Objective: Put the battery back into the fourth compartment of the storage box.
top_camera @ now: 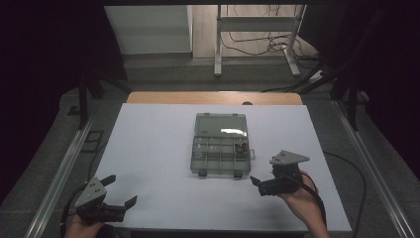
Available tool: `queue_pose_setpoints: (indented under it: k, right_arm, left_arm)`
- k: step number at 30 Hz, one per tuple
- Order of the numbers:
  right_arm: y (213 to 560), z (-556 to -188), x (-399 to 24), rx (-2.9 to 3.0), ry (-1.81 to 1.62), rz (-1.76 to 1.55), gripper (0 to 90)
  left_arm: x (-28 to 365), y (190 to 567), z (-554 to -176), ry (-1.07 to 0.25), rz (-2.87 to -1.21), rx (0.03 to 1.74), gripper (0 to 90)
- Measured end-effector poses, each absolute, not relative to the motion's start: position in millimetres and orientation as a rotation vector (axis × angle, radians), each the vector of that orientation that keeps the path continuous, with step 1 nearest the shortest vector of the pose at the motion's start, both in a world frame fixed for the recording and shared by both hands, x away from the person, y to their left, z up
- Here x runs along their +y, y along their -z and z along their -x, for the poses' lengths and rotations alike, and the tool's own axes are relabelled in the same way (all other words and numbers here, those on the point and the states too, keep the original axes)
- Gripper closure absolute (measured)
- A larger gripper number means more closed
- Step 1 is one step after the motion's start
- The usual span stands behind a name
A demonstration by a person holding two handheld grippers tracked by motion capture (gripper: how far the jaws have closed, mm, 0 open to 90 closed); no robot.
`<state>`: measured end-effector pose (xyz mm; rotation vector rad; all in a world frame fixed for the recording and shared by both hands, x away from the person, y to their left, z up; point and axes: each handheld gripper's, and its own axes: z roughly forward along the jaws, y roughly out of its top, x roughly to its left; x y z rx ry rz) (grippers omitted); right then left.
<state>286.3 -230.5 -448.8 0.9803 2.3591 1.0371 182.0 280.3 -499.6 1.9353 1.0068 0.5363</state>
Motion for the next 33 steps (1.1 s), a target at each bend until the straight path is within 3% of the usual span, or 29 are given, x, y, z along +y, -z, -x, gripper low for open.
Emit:
queue_pose_setpoints:
  k: [33]
  right_arm:
    - [463.1,-227.3,-298.2,2.146,-1.017,-1.144,0.0]
  left_arm:
    - [279.2,499.4,-182.0,-0.542,-1.943,1.011,0.3]
